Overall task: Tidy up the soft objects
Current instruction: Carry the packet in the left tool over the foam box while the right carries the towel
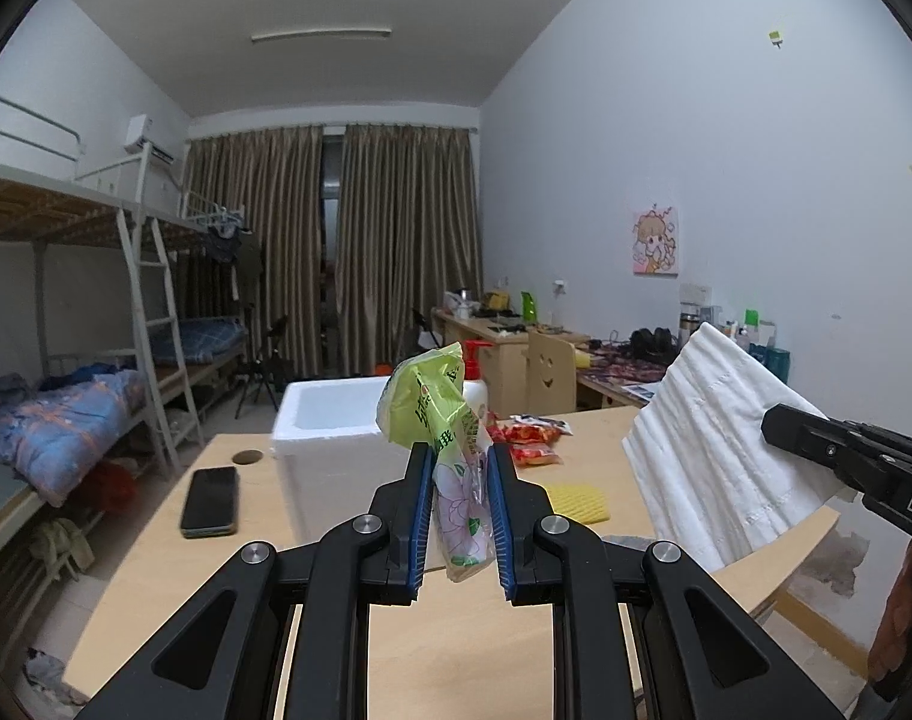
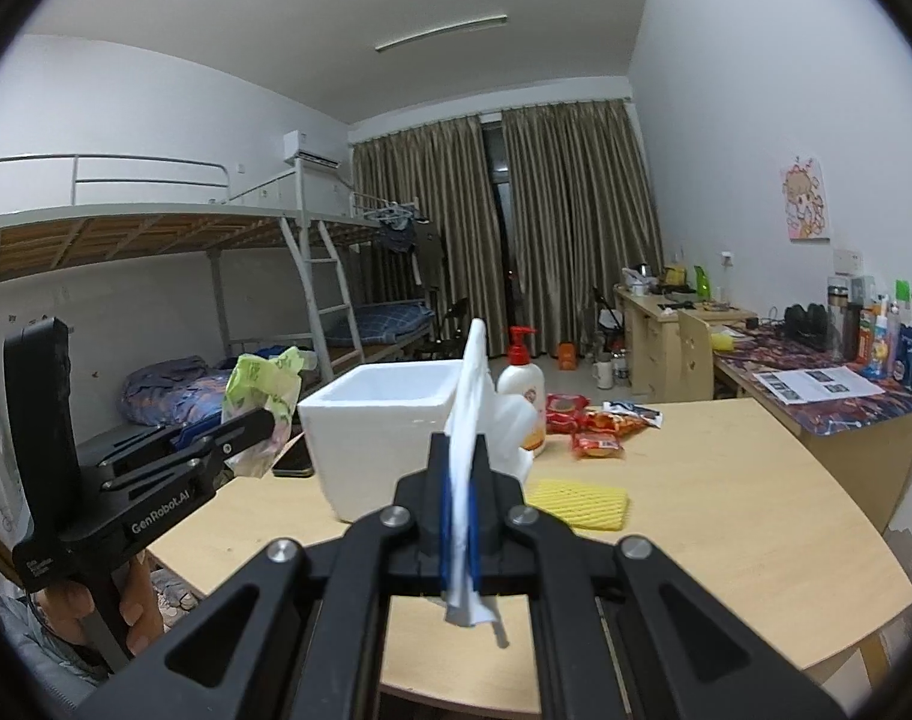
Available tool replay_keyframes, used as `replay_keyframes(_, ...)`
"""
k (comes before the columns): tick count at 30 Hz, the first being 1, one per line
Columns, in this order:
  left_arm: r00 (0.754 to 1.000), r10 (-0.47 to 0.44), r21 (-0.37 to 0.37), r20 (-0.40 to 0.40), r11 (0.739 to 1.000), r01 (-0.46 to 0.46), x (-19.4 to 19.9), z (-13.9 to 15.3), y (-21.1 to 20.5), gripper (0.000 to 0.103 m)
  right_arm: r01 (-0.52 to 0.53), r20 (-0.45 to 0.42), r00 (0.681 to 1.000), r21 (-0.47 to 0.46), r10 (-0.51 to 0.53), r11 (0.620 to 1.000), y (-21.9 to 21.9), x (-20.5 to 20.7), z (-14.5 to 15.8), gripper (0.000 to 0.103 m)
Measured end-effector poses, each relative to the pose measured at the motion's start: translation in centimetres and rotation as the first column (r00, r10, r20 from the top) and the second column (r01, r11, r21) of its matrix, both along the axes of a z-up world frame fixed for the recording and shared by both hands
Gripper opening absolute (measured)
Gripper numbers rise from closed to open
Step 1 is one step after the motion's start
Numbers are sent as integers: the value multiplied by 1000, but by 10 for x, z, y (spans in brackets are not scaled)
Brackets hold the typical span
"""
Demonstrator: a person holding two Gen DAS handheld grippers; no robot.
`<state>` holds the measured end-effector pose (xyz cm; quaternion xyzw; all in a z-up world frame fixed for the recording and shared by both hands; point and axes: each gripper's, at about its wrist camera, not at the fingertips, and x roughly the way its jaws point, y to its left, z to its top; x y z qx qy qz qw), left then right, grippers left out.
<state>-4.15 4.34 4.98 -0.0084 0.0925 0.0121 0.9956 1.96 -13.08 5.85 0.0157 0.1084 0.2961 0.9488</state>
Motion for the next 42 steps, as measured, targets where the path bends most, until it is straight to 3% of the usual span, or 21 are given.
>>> replay_keyframes(10,997,65,11,30,998,-66,-41,4,5,20,-70,28,997,-7,71,997,16,-15,-2,7)
replay_keyframes(19,994,104,6,39,995,-104,-46,6,21,20,-148,31,988,-21,148,989,41,-12,-2,7)
replay_keyframes(42,997,71,26,24,997,-71,26,25,40,20,-143,30,989,-33,144,989,70,43,21,7)
